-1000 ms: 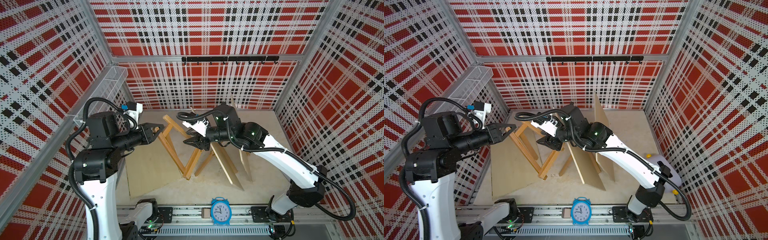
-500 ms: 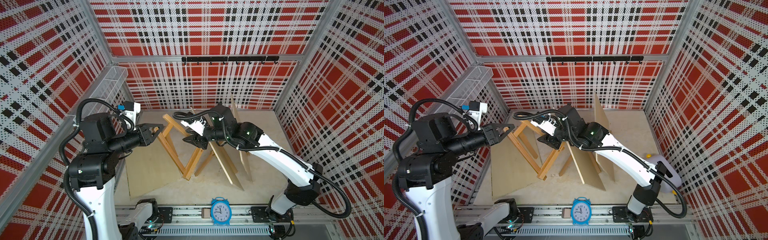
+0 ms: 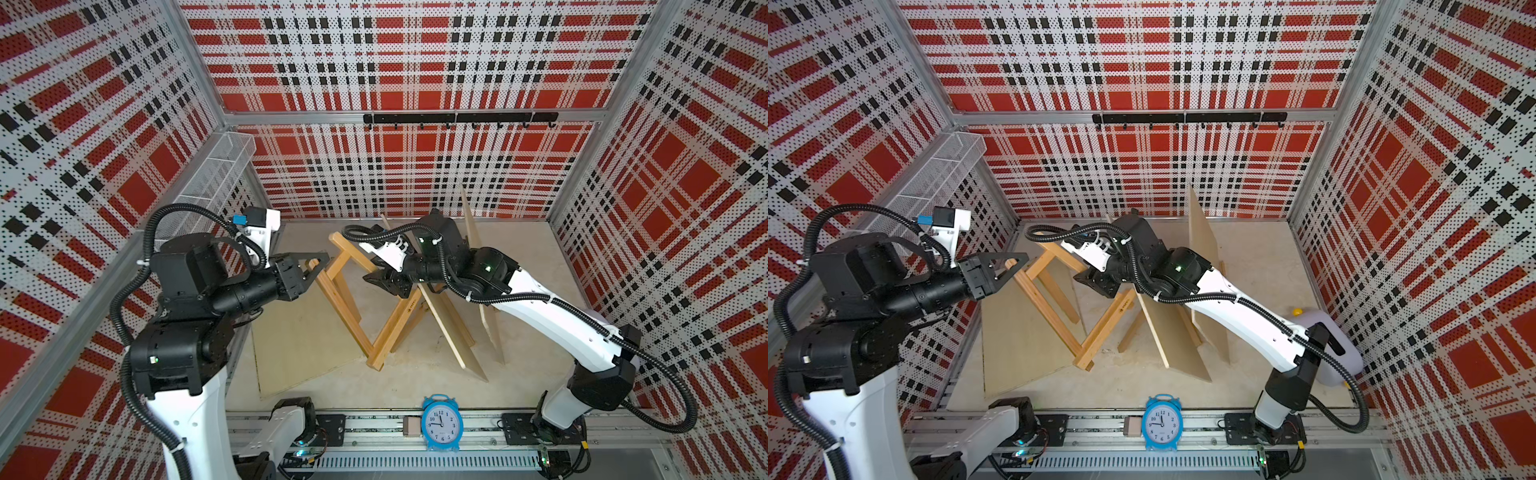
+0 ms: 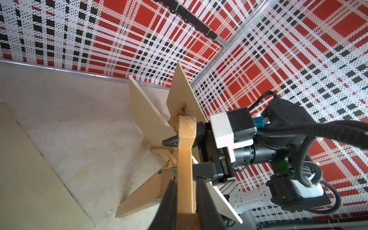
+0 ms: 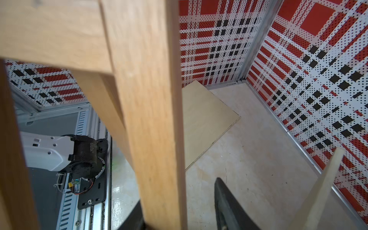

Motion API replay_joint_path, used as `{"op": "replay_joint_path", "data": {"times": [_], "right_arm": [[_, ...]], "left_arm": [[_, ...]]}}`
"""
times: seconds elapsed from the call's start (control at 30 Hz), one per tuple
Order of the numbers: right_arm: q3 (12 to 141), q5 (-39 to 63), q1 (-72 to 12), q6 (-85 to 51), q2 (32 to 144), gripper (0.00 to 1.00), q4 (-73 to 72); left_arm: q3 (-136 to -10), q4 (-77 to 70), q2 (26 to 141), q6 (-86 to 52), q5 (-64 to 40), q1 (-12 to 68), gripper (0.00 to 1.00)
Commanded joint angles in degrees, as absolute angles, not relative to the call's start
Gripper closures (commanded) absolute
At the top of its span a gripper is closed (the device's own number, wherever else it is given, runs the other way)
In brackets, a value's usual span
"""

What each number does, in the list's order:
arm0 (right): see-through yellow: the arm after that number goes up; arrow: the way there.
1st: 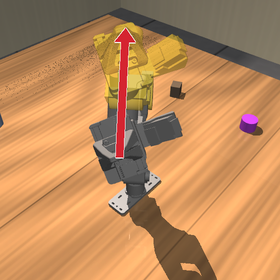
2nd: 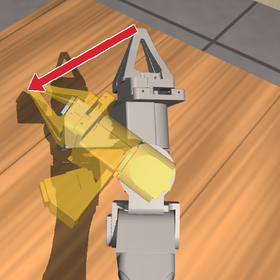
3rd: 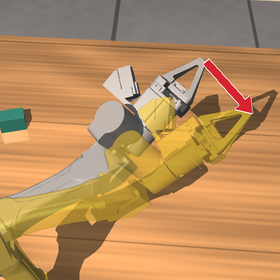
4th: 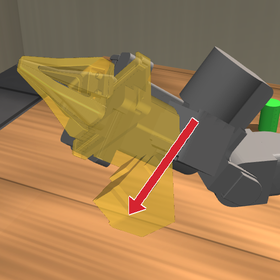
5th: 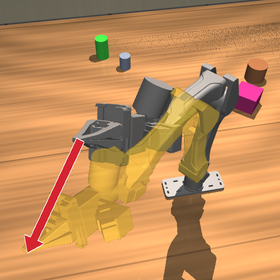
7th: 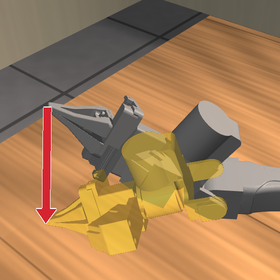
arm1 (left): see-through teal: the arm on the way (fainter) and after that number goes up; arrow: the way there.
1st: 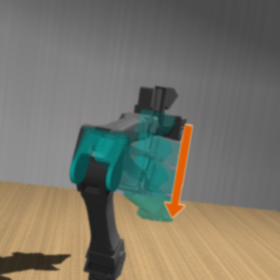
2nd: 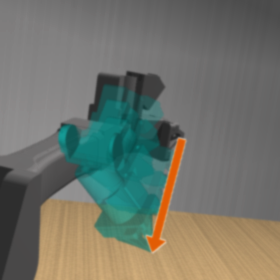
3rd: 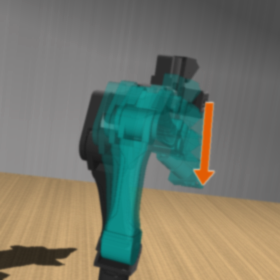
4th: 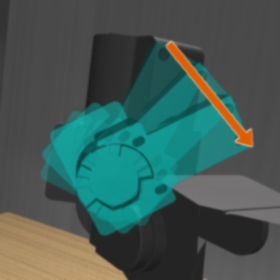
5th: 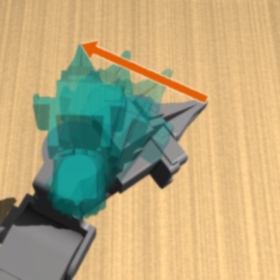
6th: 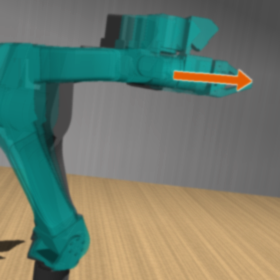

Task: Disassemble the easel
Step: Pick up the easel at the center of the board.

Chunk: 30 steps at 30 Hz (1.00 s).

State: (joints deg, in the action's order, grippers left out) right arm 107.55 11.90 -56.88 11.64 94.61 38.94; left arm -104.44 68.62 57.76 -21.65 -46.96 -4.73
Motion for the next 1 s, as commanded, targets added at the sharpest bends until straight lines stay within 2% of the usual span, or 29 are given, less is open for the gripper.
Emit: {"op": "replay_joint_path", "data": {"times": [0.0,0.1,0.23,0.4,0.47,0.53,0.63,0.77,0.83,0.97], "right_arm": [[107.39,10.96,-57.06,12.41,92.7,0.62,36.3],[108.12,12.17,-57.12,12.47,93.36,0.8,37.74],[107.61,12.48,-57.11,11.5,92.14,0.86,36.4],[109.0,12.66,-56.97,9.56,90.28,0.91,35.42],[110.07,12.31,-56.94,8.48,89.92,0.91,35.41],[111.35,12.52,-56.9,7.16,89.52,0.91,35.18],[112.98,13.67,-56.67,5.4,88.75,0.91,34.71],[113.76,15.46,-56.11,2.7,86.82,0.91,33.17],[114.08,15.94,-55.7,1.21,85.99,0.91,32.64],[114.12,17.09,-55.5,-0.38,84.91,0.91,30.92]], "left_arm": [[-105.49,65.72,57.75,-23.07,-49.39,-4.59,1.0],[-106.08,65.57,58.02,-23.2,-49.48,-4.6,1.0],[-105.75,66.0,57.93,-23.29,-47.99,-4.74,1.0],[-105.21,65.39,57.1,-24.01,-45.06,-5.14,0.6],[-105.45,63.51,56.22,-25.02,-44.16,-5.56,0.47],[-106.2,61.62,55.51,-25.93,-43.73,-6.13,0.41],[-107.69,60.37,55.13,-26.75,-41.35,-6.85,0.41],[-107.29,61.17,53.52,-27.19,-31.13,-7.02,0.62],[-105.15,61.22,52.84,-28.02,-28.59,-7.04,0.69],[-99.08,60.8,52.16,-28.9,-29.7,-7.03,0.72]]}}
